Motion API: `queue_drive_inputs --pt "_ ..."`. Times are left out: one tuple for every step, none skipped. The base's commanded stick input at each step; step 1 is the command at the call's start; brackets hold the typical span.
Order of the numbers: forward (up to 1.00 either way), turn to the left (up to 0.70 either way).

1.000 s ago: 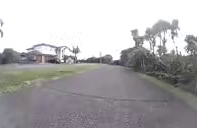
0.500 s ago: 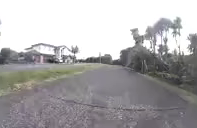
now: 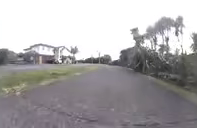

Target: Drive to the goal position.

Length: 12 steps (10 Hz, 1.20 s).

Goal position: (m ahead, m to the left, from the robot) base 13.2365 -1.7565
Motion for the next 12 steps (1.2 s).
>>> queue_drive_inputs --pt "0.7 0.0" --pt "0.7 0.0" --pt "0.7 0.0" --pt "0.7 0.0" --pt "0.7 0.0" --pt "0.7 0.0" --pt "0.7 0.0" --pt "0.7 0.0" --pt "0.7 0.0" --pt "0.7 0.0" --pt "0.7 0.0" --pt "0.7 0.0"
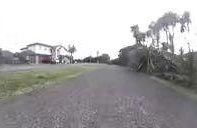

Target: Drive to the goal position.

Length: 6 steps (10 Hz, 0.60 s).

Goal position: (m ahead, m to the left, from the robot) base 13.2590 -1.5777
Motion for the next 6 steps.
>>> queue_drive_inputs --pt "0.7 0.0" --pt "0.7 0.0" --pt "0.7 0.0" --pt "0.7 0.0" --pt "0.7 0.0" --pt "0.7 0.0"
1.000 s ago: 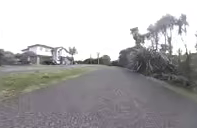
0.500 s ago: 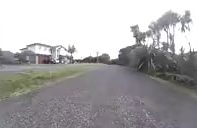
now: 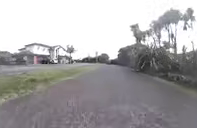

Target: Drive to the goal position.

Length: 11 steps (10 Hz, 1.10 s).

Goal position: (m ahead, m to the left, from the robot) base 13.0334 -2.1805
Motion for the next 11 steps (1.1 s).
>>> queue_drive_inputs --pt "0.7 0.0" --pt "0.7 0.0" --pt "0.7 0.0" --pt "0.7 0.0" --pt "0.7 0.0" --pt "0.7 0.0" --pt "0.7 0.0" --pt "0.7 0.0" --pt "0.7 0.0" --pt "0.7 0.0" --pt "0.7 -0.27"
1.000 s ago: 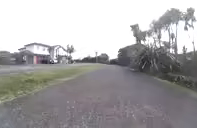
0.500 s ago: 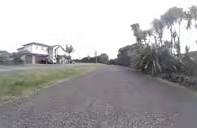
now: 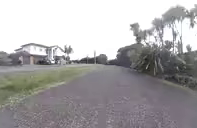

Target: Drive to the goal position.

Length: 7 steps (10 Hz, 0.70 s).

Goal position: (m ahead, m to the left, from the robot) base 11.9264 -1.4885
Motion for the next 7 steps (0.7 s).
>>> queue_drive_inputs --pt "0.7 -0.27" --pt "0.7 -0.27" --pt "0.7 -0.27" --pt "0.7 -0.27" --pt "0.7 -0.27" --pt "0.7 -0.27" --pt "0.7 -0.27"
